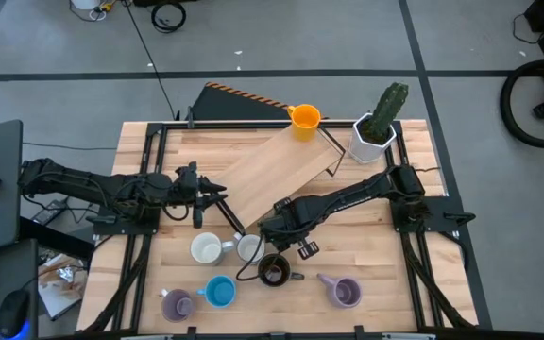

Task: Place coffee mugs
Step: Put the green mug on the shelf

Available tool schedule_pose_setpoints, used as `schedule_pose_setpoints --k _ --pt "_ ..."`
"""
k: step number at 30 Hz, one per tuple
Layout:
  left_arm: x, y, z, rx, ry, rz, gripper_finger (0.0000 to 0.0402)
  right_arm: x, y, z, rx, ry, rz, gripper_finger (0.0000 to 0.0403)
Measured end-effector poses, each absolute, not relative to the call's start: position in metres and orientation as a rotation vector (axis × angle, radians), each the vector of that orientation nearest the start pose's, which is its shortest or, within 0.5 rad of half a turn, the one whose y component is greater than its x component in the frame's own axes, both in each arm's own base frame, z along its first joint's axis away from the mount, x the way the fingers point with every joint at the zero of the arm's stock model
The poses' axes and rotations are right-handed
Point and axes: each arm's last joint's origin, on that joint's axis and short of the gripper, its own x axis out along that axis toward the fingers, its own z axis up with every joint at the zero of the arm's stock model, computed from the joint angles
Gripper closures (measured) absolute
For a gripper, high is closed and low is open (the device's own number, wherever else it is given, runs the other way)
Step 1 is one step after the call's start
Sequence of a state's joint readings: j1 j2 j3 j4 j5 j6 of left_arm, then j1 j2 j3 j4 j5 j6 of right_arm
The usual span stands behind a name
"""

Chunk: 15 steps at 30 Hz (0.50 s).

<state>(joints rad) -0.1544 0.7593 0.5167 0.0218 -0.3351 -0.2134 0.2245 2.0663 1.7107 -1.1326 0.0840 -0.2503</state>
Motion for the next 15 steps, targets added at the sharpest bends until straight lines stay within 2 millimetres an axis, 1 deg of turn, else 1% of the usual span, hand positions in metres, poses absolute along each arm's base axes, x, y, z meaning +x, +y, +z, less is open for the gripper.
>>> schedule_pose_setpoints --k 5,10,15 --pt "0.173 -0.017 0.264 -0.159 0.191 0.202 0.0294 0.39 0.087 0.211 -0.397 1.496 0.28 0.0379" --pt "0.173 -0.017 0.264 -0.159 0.192 0.202 0.0294 0.388 0.086 0.214 -0.366 1.508 0.265 0.0373" --pt "0.173 -0.017 0.264 -0.159 0.191 0.202 0.0294 0.382 0.086 0.217 -0.335 1.55 0.283 0.0377"
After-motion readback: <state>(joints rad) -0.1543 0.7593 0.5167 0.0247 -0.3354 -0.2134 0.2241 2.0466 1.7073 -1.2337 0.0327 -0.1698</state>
